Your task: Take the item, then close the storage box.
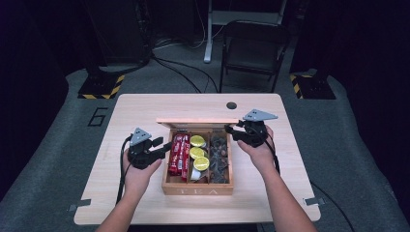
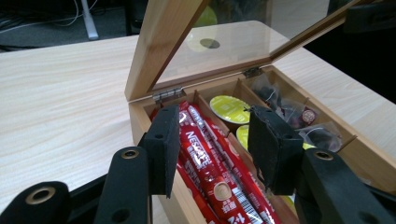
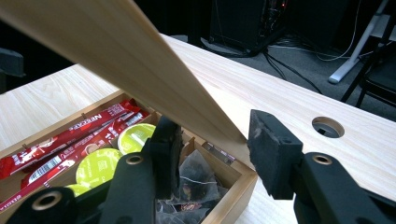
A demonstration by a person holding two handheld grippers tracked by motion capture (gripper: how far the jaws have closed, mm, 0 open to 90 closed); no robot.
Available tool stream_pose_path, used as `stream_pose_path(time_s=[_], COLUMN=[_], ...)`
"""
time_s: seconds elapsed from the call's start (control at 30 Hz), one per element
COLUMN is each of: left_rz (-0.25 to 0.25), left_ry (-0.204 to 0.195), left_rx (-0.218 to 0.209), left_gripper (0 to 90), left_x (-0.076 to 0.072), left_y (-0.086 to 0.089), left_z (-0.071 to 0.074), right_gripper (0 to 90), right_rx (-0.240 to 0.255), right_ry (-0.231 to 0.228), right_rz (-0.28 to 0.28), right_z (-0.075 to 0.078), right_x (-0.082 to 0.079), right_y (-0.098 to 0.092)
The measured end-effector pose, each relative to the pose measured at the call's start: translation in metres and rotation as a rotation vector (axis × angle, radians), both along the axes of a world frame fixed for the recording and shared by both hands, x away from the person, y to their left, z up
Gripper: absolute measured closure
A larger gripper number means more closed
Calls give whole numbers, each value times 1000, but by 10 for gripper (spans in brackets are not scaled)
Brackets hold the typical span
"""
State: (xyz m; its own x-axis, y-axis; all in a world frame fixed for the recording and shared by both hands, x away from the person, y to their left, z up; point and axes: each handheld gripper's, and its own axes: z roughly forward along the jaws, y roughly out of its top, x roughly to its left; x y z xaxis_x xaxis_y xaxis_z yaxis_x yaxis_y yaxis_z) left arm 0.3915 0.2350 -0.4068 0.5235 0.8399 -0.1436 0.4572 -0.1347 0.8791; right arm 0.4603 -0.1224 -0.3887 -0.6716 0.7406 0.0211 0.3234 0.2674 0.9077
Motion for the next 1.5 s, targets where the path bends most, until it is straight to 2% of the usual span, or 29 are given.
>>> stream_pose_path(time_s=[0.23, 0.4, 0.47, 0.5, 0.57, 0.77, 1.0, 1.03, 1.13, 1.17, 1.23, 1.33, 1.37, 1.5], left_rz=[10, 16, 25, 36, 46, 68, 92, 94, 89, 84, 79, 80, 79, 99], left_ry=[30, 45, 52, 64, 74, 89, 105, 116, 110, 107, 114, 113, 120, 133], left_rx=[23, 23, 18, -8, -14, 2, 17, 27, 37, 60, 70, 114, 125, 119], left_gripper=[533, 530, 528, 527, 522, 513, 532, 538, 551, 551, 553, 561, 588, 627], left_x=[5, 8, 10, 11, 12, 18, 23, 25, 26, 27, 28, 28, 28, 30], left_y=[-4, -8, -10, -13, -16, -25, -31, -34, -37, -37, -40, -45, -45, -45], left_z=[-18, -24, -27, -30, -34, -46, -53, -55, -57, -57, -59, -60, -60, -60], right_gripper=[546, 546, 546, 546, 545, 544, 543, 543, 543, 543, 543, 543, 543, 543], right_rx=[0, 5, 3, 3, 5, 6, 16, 17, 18, 17, 16, 17, 17, 17], right_ry=[1, 2, 2, 1, 0, 2, 3, 4, 4, 4, 4, 4, 4, 4], right_rz=[2, -4, -1, -1, 2, 6, 5, 6, 5, 5, 6, 6, 6, 6], right_z=[0, 0, 0, 0, 0, 0, 0, 0, 0, 0, 0, 0, 0, 0], right_x=[0, 1, 0, 0, 1, 1, 2, 2, 2, 2, 2, 2, 2, 2], right_y=[0, 0, 0, 0, 0, -1, -1, -1, -1, -1, -1, -1, -1, -1])
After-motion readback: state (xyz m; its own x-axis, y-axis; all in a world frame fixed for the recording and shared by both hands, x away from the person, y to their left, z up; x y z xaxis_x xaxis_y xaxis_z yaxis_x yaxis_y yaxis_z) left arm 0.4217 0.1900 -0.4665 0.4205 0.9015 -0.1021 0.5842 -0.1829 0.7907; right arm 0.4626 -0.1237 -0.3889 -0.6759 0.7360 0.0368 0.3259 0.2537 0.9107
